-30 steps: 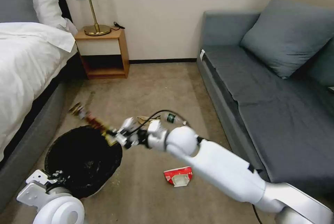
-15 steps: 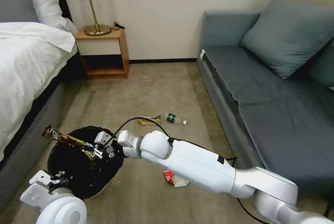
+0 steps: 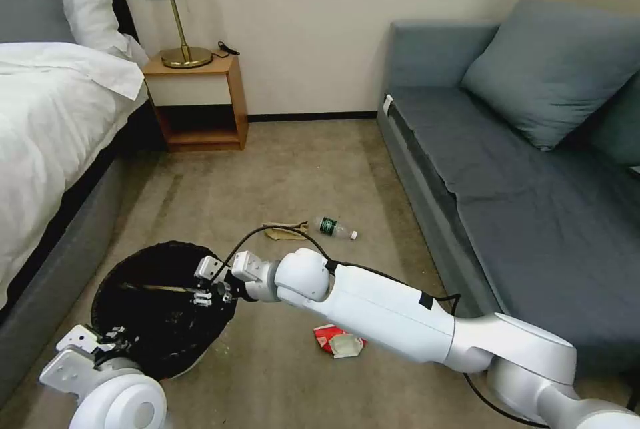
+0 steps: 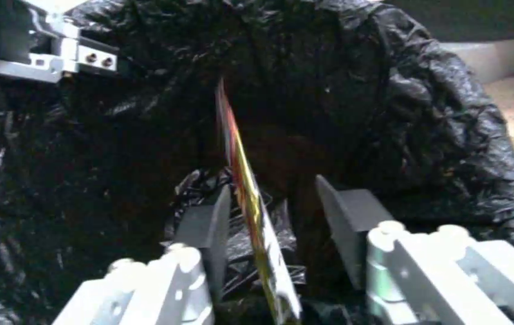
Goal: Pick up the trash bin, then pick up the garbage on the floor and place it into the trash bin.
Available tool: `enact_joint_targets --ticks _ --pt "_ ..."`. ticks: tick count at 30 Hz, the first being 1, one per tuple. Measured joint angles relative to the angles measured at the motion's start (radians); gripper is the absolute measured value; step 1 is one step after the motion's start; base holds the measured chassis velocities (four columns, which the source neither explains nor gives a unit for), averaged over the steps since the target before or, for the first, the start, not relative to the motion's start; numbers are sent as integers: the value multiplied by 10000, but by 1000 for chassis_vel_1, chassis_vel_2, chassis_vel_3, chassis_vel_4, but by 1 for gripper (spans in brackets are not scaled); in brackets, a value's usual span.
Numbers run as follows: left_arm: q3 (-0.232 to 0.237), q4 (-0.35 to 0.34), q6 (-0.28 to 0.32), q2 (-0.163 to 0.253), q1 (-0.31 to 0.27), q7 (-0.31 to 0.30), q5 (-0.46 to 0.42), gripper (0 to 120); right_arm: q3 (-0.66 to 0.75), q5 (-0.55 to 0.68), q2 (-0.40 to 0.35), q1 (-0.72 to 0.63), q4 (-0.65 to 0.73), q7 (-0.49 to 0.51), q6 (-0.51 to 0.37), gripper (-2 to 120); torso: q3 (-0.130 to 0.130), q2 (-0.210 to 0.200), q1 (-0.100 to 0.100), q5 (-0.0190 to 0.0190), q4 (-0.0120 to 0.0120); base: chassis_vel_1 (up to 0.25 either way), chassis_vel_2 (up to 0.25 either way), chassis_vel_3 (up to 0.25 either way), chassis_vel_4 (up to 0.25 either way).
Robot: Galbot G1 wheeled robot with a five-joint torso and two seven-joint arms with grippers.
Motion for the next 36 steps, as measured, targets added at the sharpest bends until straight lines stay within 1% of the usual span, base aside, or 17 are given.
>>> enact_joint_targets --ticks 1,3,5,7,10,11,12,15,18,21,24,26,27,29,30,34,36 --pt "-1 0 -1 1 -1 1 0 0 0 0 1 -1 16 0 0 48 0 0 0 -1 0 0 0 0 0" --pt "-3 0 -2 1 -2 1 0 0 0 2 6 -1 35 -1 0 51 0 0 0 -1 0 0 0 0 0" --pt "-3 0 -5 -3 -1 3 0 0 51 18 30 7 105 -1 1 61 0 0 0 -1 0 0 0 0 0" --pt "-3 0 -5 -7 2 3 0 0 100 39 39 18 156 0 0 64 0 0 0 0 0 0 0 0 0" --pt "-3 -4 -8 -10 6 5 0 0 255 83 40 35 289 4 -1 79 0 0 0 -1 0 0 0 0 0" --pt "-6 -7 -9 -8 5 6 0 0 336 99 26 35 345 7 -4 83 0 0 0 -1 1 0 0 0 0" --pt "-6 -7 -9 -8 5 6 0 0 336 99 26 35 345 7 -4 83 0 0 0 -1 1 0 0 0 0" --pt "-19 -9 -15 1 5 7 -4 0 667 203 -94 35 591 18 -38 97 0 0 0 0 1 0 0 0 0" --pt "-24 -11 -20 4 12 8 -6 0 909 265 -203 35 752 21 -68 99 0 0 0 -1 1 0 0 0 0" --pt "-42 -13 -27 19 11 8 -12 0 1562 349 -493 1 1011 15 -107 100 0 0 0 0 1 0 0 0 0" --pt "-45 -13 -27 20 11 9 -12 0 1601 358 -513 -3 1025 14 -108 100 0 0 0 0 0 0 0 0 0" --pt "-98 -52 -28 34 12 10 -19 0 2289 573 -1043 -32 1218 0 -136 100 0 0 0 3 2 0 0 0 0" --pt "-98 -52 -28 34 12 10 -19 0 2289 573 -1043 -32 1218 0 -136 100 0 0 0 3 2 0 0 0 0" --pt "-125 -59 -28 43 18 10 -21 0 2598 794 -1519 0 1386 1 -396 100 0 0 0 1 2 0 0 0 0" --pt "-125 -59 -28 43 18 10 -21 0 2598 794 -1519 0 1386 1 -396 100 0 0 0 1 2 0 0 0 0" --pt "-123 -56 -28 19 23 11 -14 0 3154 1152 -2771 -69 1700 47 -1036 100 0 1 0 3 -2 0 0 0 0" --pt "-111 -52 -28 8 19 11 -9 0 3257 1213 -2954 -127 1715 91 -1128 100 0 0 0 4 -2 0 0 0 0"
